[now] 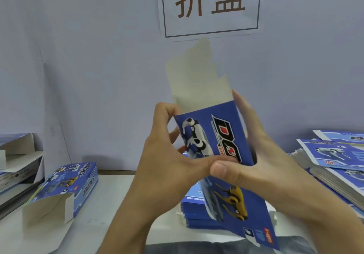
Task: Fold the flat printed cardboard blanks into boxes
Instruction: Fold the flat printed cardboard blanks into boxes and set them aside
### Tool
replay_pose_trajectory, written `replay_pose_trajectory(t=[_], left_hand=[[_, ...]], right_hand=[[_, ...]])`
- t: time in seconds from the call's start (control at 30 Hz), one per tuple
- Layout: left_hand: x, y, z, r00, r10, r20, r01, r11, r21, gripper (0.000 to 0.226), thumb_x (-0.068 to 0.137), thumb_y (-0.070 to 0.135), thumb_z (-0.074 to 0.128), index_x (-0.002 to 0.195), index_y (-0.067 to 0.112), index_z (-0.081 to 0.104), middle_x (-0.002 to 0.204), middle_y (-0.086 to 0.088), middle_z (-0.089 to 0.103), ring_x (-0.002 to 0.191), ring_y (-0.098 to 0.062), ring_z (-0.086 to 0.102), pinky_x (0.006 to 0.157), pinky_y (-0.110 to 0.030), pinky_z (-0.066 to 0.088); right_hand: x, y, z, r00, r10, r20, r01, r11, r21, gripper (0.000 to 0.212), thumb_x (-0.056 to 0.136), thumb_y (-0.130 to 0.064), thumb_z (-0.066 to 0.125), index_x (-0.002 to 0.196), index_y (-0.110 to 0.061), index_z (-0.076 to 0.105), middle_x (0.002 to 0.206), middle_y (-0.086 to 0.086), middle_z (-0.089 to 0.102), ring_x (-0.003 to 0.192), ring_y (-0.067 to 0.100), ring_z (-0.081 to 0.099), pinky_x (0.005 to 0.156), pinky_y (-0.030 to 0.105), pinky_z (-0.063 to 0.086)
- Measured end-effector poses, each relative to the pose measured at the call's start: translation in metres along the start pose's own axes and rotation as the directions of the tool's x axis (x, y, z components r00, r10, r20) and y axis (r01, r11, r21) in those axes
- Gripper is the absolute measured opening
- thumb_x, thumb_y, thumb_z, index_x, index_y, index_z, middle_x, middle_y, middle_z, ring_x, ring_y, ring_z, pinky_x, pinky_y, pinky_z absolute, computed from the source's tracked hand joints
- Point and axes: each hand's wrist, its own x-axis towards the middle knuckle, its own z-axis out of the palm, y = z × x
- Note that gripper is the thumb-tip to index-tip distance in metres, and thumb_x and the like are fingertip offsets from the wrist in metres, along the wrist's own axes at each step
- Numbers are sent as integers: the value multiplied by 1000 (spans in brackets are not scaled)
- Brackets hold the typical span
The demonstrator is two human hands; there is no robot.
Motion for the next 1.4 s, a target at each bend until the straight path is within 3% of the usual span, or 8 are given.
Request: replay_pose_trajectory(t=[0.2,0.4,0.57,0.73,0.97,1.17,1.3,1.4], left_hand=[[-1,3,10,998,34,-49,-33,999,19,65,51,41,88,97,45,41,102,24,69,94,-2,72,65,-19,59],[-3,-10,3,998,-69,8,69,991,-117,97,63,44,84,135,68,24,150,22,45,134,-2,50,109,-36,44],[-5,-24,4,969,-244,37,247,963,-108,132,36,81,81,149,61,16,157,22,35,142,-2,40,116,-40,39],[-5,-26,13,978,-191,78,201,970,-135,101,59,60,85,146,36,41,134,15,64,121,-8,63,95,-27,55],[-1,-35,16,965,-189,-181,192,981,3,52,71,48,80,111,19,65,92,7,76,88,-11,74,76,-21,59],[1,-41,18,942,-224,-250,197,972,-128,70,68,60,68,130,34,48,103,17,75,91,-3,73,67,-14,56],[3,-37,6,886,-296,-357,234,950,-206,91,63,81,70,140,51,31,135,6,59,114,-11,66,84,-27,59],[4,-36,0,870,-198,-452,119,973,-197,83,65,67,72,137,51,35,121,10,68,100,-14,73,74,-32,63]], right_hand=[[1,17,-10,990,-33,-140,43,997,67,117,48,-55,91,138,-71,19,111,-7,74,96,17,75,72,18,58],[-4,20,-14,968,-68,-243,102,986,132,108,54,-56,86,147,-45,33,106,-14,75,94,10,74,69,16,57],[10,32,-22,972,35,-231,-14,996,91,64,88,-14,73,145,-15,43,96,-30,71,89,-13,67,99,31,52],[4,37,-9,965,34,-260,40,960,276,98,56,-56,89,140,-50,39,113,-8,75,99,20,74,71,26,60],[13,62,0,882,96,-460,-5,981,195,93,63,-61,70,145,-57,27,98,-37,66,87,-24,61,60,1,48],[13,63,12,909,40,-415,30,987,161,82,72,-52,67,146,-48,33,106,-23,72,92,2,72,65,13,57],[12,58,26,940,-4,-341,49,991,121,65,75,-49,69,127,-71,36,105,-31,69,92,-3,71,67,11,55],[14,59,35,960,-42,-276,68,994,83,73,80,-41,71,139,-58,32,107,-30,67,97,-3,69,69,11,55]])
